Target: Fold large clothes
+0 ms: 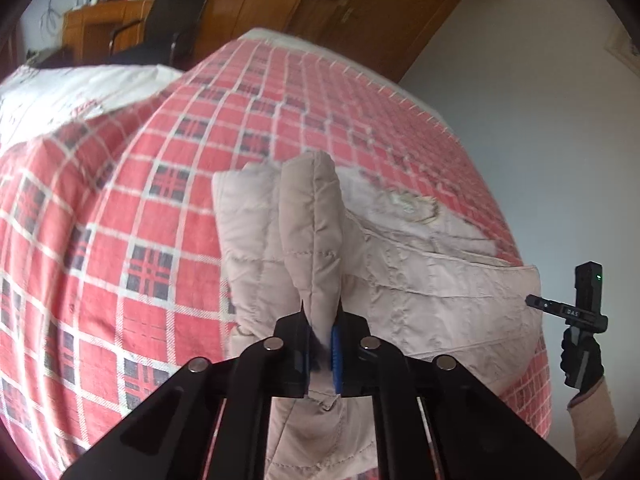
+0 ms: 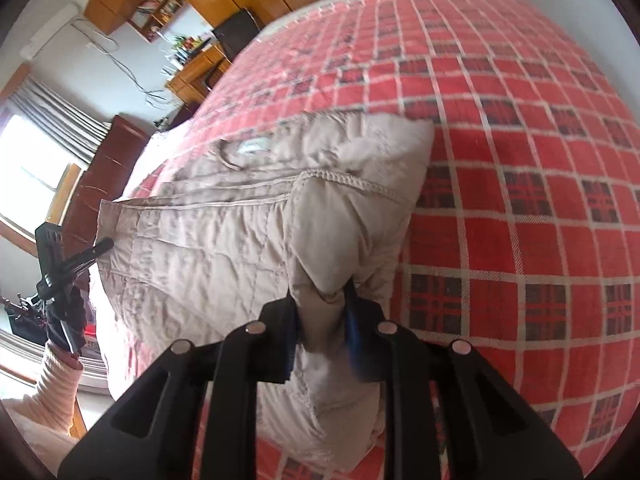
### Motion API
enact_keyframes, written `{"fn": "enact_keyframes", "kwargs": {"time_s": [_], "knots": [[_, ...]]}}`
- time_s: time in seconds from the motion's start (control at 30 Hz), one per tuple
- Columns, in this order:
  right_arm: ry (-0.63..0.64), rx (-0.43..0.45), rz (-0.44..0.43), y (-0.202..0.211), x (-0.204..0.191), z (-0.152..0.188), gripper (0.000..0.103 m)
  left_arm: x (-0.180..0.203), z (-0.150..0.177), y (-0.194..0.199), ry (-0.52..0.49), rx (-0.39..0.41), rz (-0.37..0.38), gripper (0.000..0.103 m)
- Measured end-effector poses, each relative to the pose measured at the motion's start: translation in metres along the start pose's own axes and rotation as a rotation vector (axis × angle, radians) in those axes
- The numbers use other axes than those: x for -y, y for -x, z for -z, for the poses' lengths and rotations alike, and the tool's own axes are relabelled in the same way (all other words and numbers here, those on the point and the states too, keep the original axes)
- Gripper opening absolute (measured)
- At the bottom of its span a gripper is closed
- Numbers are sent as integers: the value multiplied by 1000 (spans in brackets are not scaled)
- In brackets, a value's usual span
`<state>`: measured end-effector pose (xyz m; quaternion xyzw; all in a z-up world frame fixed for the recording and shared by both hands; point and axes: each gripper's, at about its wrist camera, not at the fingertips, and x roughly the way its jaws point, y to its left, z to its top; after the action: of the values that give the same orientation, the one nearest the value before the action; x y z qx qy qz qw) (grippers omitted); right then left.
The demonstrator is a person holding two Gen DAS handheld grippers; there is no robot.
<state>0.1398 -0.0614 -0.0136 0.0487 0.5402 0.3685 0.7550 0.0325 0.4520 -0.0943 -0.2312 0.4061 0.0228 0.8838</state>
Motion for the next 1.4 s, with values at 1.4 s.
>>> {"fn": "enact_keyframes", "kwargs": {"time_s": [1.4], "knots": [[-221,-9,119,-94,64,-126,32,-45,-103,-142,123,-129,-162,26]]}}
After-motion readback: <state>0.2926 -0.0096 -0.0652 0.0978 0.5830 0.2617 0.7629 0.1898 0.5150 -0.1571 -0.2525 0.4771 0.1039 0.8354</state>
